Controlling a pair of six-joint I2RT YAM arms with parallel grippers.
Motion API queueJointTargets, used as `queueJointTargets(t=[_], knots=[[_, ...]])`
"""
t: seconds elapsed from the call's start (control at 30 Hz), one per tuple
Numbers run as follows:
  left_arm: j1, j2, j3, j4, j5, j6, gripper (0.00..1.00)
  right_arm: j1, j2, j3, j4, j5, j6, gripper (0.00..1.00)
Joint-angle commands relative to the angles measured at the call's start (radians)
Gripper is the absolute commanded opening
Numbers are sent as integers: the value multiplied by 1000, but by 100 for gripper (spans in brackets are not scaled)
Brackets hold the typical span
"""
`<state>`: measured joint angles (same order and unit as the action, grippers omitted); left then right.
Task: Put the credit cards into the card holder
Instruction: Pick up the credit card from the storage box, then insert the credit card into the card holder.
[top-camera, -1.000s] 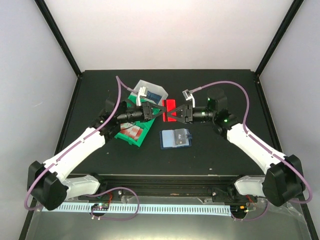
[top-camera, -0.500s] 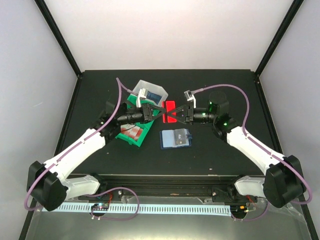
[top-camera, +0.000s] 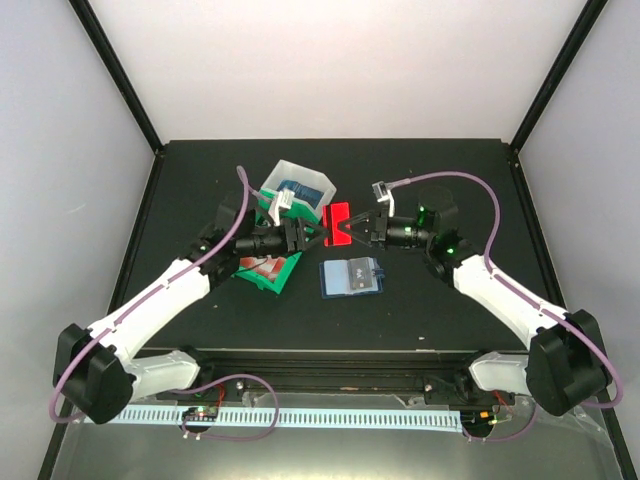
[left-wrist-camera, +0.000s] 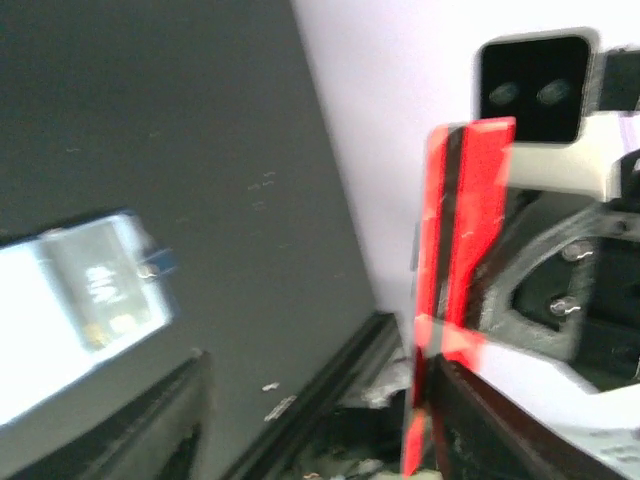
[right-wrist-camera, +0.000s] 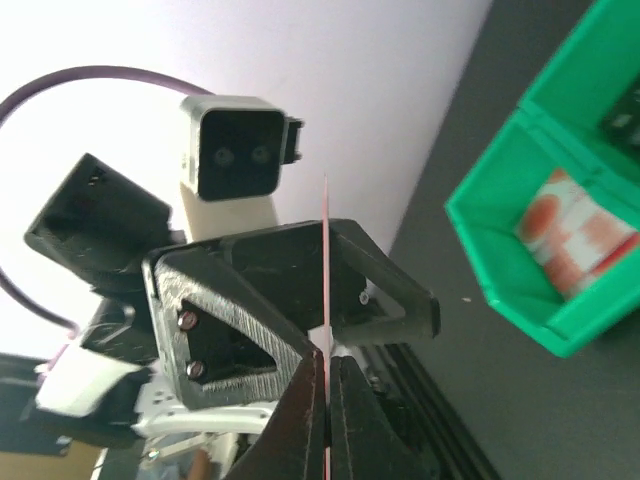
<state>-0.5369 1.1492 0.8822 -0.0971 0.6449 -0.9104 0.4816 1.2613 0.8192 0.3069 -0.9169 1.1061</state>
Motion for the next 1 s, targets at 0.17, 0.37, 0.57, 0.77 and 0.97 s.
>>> queueJointTargets(t=[0.17,0.37,0.57,0.77,0.97], knots=[[-60,117,63,-402,-291,257,67,-9,-8,-4,-476,282,-371,1],[-160,248,38,-289,-322,245,48,-47,148,-55,-499,304,-431,1],[-221,410,37,-164,-385,256,37,-54,271,-96,-382,275,-450,1],[-227,550,78,-156,-451,302,32,-54,367,-127,-291,281,-463,1],[-227,587,56,-150,-519,333,27,-56,459,-117,-182,282,-483,1]])
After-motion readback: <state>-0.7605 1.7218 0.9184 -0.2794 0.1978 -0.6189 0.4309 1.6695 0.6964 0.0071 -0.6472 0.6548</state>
